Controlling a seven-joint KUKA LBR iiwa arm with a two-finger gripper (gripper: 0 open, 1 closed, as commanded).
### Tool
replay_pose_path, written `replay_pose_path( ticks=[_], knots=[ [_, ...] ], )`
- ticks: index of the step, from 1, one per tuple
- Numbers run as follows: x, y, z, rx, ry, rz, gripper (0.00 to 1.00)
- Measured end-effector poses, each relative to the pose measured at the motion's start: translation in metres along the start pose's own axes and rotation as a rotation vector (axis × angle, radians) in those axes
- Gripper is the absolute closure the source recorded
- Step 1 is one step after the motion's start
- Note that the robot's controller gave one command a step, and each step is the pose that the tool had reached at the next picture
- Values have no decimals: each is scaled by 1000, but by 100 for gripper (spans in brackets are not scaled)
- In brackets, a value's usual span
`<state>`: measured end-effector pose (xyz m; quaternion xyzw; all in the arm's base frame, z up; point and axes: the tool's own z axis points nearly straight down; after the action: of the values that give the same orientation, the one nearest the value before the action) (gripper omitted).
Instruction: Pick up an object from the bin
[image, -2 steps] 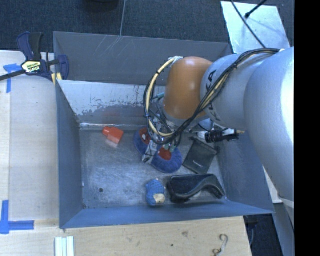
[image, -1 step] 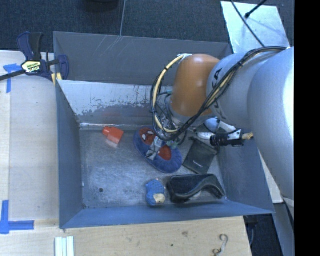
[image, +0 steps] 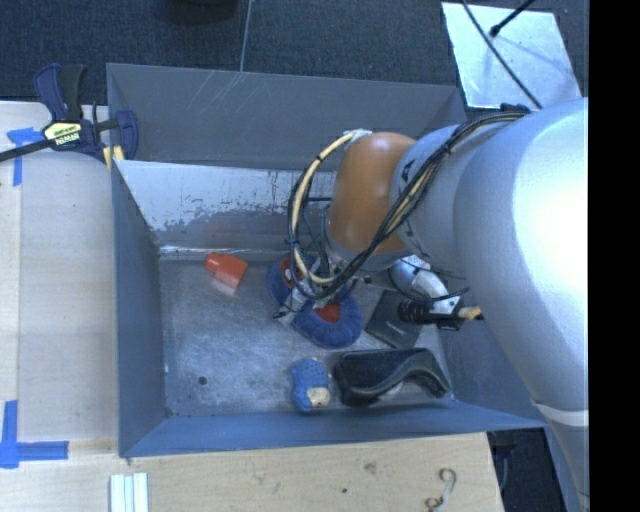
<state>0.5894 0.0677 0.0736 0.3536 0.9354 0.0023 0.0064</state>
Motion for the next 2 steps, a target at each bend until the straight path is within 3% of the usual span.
replay_pose_path(
  ticks=[1,2],
  knots=[
    [-2,1,-2,4,4,-2,0],
    [-3,3,-6,1,2,-3,100]
  ],
)
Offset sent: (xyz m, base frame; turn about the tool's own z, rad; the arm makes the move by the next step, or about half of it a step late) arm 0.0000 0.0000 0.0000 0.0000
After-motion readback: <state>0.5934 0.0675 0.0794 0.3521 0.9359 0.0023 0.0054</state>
